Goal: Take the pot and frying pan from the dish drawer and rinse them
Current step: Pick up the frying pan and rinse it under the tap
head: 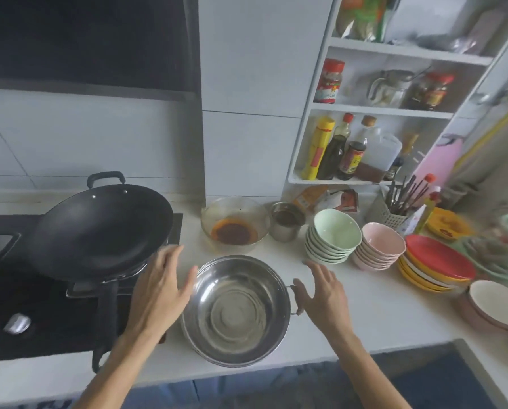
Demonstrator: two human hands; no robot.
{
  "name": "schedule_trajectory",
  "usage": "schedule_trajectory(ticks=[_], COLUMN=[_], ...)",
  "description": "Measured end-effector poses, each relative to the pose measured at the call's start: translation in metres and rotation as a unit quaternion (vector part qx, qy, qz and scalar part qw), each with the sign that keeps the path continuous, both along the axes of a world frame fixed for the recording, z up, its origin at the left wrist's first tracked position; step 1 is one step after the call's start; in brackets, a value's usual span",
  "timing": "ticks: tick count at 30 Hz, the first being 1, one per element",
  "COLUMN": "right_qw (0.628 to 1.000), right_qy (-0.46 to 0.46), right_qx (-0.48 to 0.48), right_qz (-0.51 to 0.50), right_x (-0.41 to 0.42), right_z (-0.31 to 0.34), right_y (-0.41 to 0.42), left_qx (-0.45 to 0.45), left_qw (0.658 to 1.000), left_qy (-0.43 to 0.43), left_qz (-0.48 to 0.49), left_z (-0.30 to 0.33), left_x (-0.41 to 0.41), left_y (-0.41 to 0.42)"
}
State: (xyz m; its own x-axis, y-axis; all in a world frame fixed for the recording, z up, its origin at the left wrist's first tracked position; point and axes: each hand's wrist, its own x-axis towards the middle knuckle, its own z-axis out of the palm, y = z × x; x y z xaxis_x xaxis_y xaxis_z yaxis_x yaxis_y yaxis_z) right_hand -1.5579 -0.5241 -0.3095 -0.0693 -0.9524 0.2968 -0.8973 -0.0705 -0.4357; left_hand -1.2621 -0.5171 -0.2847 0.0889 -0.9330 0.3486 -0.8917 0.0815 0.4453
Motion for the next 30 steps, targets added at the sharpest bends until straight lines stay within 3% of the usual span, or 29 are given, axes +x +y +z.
schedule_trajectory(ticks=[6, 9, 13, 18, 21, 26, 30], right_qw=[0.993, 0.986, 0.965, 0.904, 0.856, 0.776, 0.741], right_qy=[0.041, 0.054, 0.055, 0.018, -0.003, -0.017, -0.096], right_qx=[-0.080, -0.083, -0.069, -0.023, -0.025, -0.019, 0.010], right_qz=[-0.071, -0.134, -0.247, -0.427, -0.516, -0.631, -0.664], right_x=[0.010, -0.003, -0.033, -0.094, -0.128, -0.181, -0.243], right_z=[0.092, 0.122, 0.142, 0.135, 0.122, 0.102, 0.073], right_y=[0.067, 0.110, 0.177, 0.316, 0.412, 0.564, 0.672], left_qx=[-0.046, -0.025, 0.006, 0.079, 0.094, 0.006, 0.000], left_qw=[0.996, 0.996, 0.983, 0.962, 0.938, 0.883, 0.829], left_qy=[-0.071, -0.025, 0.017, 0.032, 0.045, -0.029, -0.100], left_qz=[-0.038, -0.083, -0.180, -0.258, -0.331, -0.469, -0.550], left_z=[0.092, 0.123, 0.118, 0.069, 0.078, 0.089, 0.072], left_x=[0.020, -0.002, -0.045, -0.159, -0.246, -0.375, -0.475], left_y=[0.014, 0.029, 0.030, 0.034, 0.102, 0.236, 0.335])
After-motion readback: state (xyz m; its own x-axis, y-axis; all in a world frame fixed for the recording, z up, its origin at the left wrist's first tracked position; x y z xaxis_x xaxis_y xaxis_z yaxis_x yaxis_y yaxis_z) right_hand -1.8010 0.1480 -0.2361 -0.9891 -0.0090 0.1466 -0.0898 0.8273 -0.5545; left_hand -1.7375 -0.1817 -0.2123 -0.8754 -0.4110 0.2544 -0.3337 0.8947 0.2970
